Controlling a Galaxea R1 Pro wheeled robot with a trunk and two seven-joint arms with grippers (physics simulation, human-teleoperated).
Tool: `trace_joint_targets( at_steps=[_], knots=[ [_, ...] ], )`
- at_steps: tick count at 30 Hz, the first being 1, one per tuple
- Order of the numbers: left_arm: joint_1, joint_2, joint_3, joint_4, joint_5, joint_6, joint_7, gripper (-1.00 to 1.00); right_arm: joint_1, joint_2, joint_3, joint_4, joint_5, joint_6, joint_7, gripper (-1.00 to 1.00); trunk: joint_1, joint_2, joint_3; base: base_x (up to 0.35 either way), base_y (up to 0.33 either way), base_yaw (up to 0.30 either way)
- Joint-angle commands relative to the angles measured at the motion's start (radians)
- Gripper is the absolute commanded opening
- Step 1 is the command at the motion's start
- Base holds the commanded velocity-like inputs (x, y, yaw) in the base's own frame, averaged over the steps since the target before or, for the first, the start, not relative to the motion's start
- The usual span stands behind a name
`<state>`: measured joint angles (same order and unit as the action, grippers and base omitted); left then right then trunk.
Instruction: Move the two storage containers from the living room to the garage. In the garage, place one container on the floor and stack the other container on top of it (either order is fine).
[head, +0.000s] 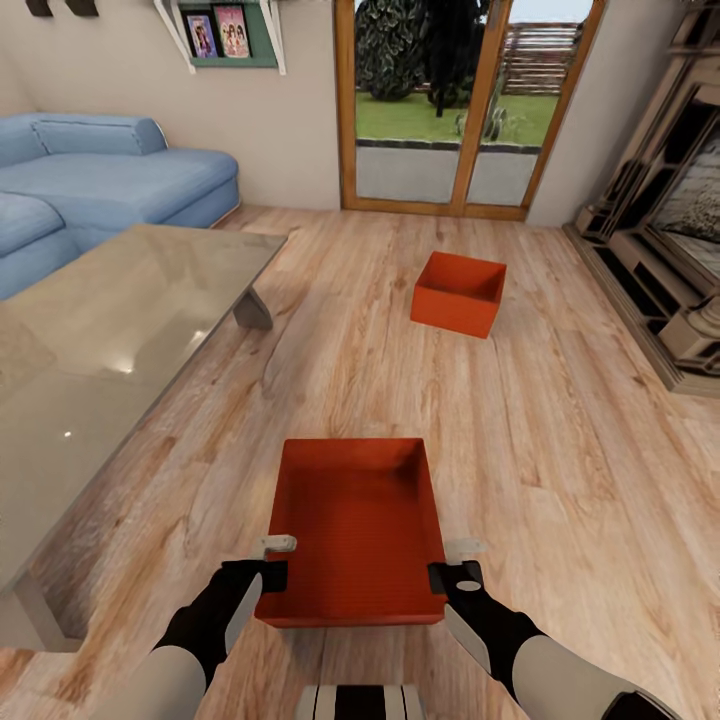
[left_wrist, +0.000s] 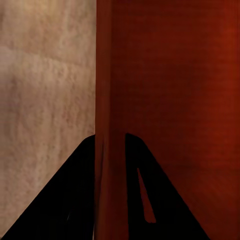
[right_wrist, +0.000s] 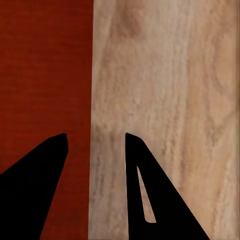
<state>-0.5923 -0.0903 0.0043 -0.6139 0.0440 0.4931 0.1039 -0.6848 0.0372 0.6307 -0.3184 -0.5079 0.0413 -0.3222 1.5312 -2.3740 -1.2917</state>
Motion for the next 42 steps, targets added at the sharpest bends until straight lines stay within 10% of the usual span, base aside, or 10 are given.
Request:
trace_joint_targets(
  at_steps=[1, 42],
  knots=[
    [0.0, 0.001, -0.001, -0.001, 0.005, 0.006, 0.01, -1.0, -0.001, -0.001, 0.002, -0.005, 0.003, 0.005, -0.008, -1.0, -0.004, 0.007, 0.003, 0.0, 0.0, 0.0],
    [0.0, 0.003, 0.0, -0.003, 0.008, 0.005, 0.01, -1.0, -0.001, -0.001, 0.0, -0.028, 0.003, 0.015, -0.009, -1.0, -0.161, 0.294, 0.131, 0.0, 0.0, 0.0]
  ],
)
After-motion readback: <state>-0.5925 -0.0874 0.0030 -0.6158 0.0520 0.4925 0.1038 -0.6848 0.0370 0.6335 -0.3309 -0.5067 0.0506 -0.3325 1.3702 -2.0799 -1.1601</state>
